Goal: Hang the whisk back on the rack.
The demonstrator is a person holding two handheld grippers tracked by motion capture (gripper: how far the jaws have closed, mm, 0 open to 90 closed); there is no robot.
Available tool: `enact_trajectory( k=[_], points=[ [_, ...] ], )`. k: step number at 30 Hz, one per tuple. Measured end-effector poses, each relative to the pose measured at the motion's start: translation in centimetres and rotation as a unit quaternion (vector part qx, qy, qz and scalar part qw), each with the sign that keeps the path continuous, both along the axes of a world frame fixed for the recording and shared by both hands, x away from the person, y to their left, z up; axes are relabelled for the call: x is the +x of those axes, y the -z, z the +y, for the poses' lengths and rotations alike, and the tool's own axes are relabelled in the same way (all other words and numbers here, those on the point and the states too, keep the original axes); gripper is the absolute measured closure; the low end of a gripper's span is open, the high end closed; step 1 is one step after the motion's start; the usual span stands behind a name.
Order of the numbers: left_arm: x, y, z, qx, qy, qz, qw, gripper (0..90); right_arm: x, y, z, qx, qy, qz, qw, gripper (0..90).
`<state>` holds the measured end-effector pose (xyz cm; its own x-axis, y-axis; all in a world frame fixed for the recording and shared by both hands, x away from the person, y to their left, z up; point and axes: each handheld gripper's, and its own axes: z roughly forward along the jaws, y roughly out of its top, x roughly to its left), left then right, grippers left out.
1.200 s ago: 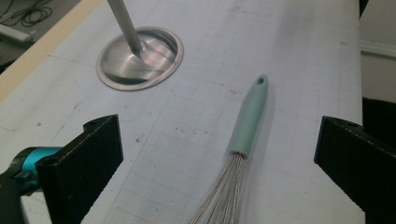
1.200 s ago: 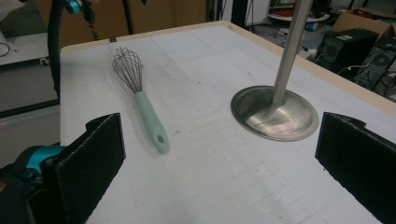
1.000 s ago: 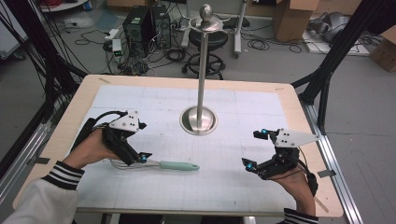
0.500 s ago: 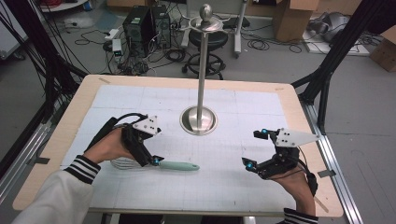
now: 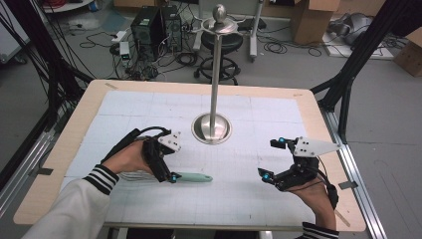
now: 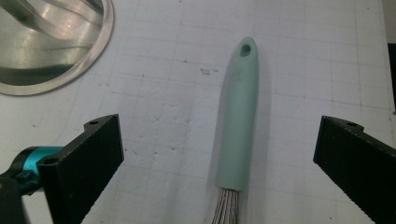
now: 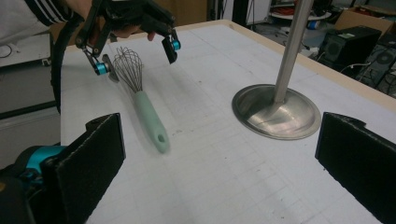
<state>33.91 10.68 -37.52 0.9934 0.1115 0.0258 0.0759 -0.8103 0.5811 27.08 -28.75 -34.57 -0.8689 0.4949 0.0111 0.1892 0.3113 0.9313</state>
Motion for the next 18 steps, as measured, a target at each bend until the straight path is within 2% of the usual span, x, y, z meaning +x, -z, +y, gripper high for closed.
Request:
enact_trajectory(
  k=[8,18],
  points=[
    [0.0,0.8,-1.0,0.026,0.014,0.013,0.9995,7.2,0.0,0.0,0.1,-0.001,-0.002,0.002,1.0000,0.5],
    [0.1,1.4,-1.7,0.055,0.028,0.013,0.9980,11.1,0.0,0.0,0.1,0.001,-0.004,-0.001,1.0000,0.5]
  ],
)
